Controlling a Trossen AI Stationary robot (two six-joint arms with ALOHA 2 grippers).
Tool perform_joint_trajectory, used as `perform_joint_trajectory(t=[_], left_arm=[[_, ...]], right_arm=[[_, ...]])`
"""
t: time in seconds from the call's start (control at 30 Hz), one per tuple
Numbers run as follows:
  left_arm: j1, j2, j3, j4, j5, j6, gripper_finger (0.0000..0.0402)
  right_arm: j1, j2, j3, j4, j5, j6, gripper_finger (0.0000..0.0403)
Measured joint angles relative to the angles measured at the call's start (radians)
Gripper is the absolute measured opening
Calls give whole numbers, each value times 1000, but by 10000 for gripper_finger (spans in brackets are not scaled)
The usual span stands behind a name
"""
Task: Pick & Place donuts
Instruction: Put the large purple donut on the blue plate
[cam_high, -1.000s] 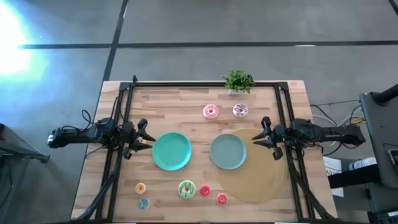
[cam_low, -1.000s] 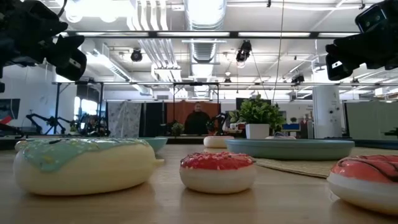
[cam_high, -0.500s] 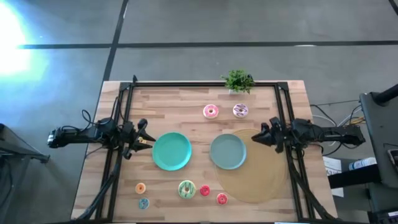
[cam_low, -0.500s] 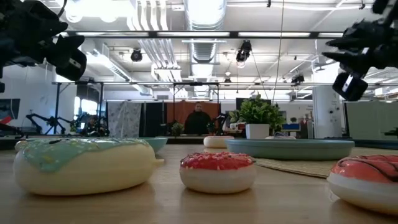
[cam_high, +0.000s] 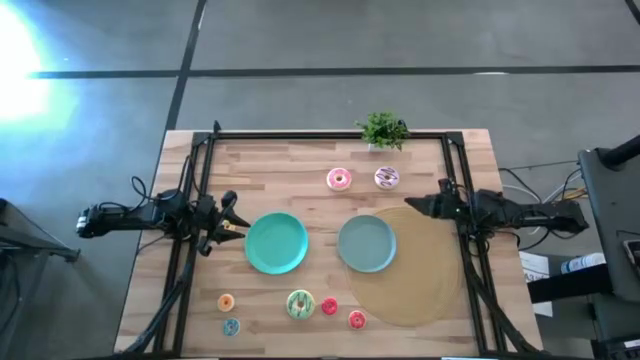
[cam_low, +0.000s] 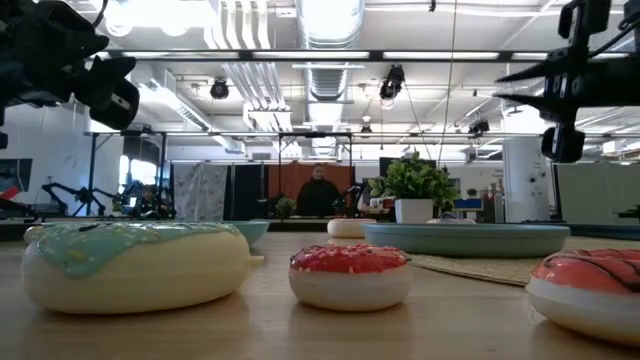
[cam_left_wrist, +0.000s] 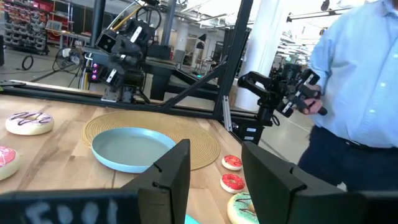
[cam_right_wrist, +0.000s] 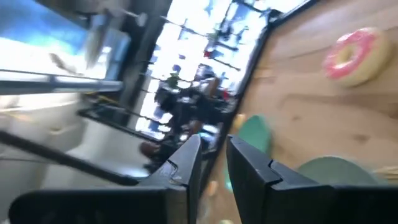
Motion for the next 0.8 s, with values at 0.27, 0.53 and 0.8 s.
perform_joint_trajectory(t=[0.27, 0.53, 0.8], left_arm=[[0, 0, 0, 0, 0, 0, 120], [0, 0, 0, 0, 0, 0, 120], [0, 0, 0, 0, 0, 0, 120]], right_arm=[[-3, 280, 12, -10, 266, 136, 143], [-68, 629, 161, -66, 365, 311, 208], [-325, 973, 478, -621, 112, 240, 203]])
